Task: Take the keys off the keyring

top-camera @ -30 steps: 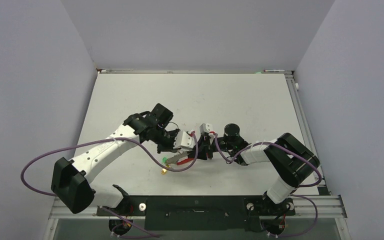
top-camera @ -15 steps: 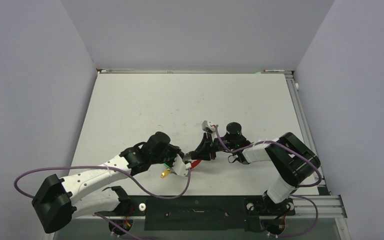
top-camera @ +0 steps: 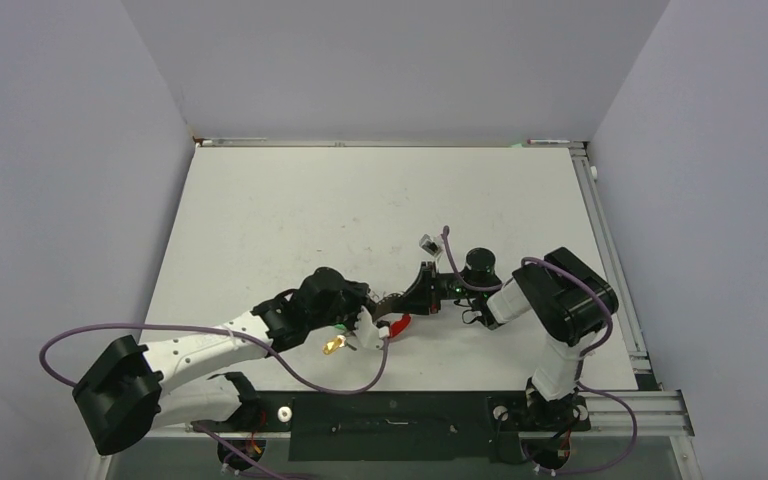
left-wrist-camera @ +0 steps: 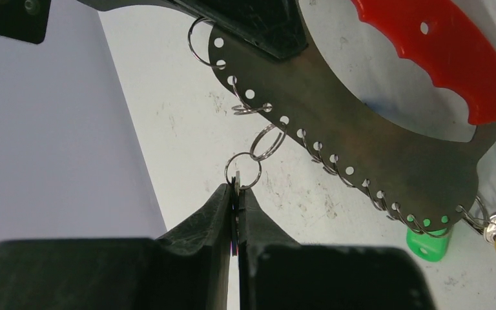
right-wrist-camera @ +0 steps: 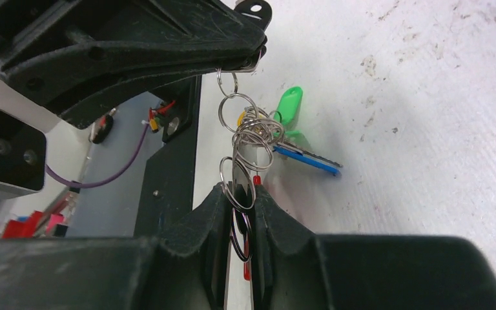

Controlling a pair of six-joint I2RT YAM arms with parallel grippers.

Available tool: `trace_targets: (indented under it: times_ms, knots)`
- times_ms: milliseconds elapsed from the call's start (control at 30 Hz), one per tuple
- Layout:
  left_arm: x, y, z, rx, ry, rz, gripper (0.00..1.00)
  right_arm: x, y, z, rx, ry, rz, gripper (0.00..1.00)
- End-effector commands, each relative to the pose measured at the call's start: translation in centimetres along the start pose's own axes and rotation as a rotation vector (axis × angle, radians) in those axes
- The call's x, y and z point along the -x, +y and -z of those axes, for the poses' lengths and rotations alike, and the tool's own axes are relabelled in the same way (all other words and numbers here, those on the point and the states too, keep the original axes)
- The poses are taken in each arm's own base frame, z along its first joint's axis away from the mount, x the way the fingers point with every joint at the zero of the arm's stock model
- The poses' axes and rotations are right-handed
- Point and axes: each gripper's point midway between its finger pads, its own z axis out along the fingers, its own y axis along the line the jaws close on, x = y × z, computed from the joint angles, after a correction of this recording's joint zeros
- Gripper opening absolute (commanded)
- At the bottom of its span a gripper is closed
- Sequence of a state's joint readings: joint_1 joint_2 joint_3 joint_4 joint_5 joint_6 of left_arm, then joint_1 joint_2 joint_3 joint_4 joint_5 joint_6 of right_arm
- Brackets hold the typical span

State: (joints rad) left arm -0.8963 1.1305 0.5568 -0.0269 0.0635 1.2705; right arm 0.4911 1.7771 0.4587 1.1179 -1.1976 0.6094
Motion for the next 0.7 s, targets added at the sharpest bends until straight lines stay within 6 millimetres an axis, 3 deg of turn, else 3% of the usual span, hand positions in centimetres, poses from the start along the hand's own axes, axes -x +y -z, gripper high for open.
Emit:
trace_targets:
  times_ms: [0,200,667]
  knots:
    - [-0.2,1.4,-0.3,0.091,0.008,-0.015,0.0,1.1,1.7,0.5,0.089,-0.068,-0.046,0.05]
    - [0.1,-0.3,-0.7,0.076,-0.034,-0.03,0.0,1.2,2.3,0.6,0.132,-0.118,-0.08,0.05]
    - [1.4,-0.8,-1.3,0.081,-0.079,-0.048,0.0,1.0,1.6,0.4,0.098,-0.135,-0.116,0.05]
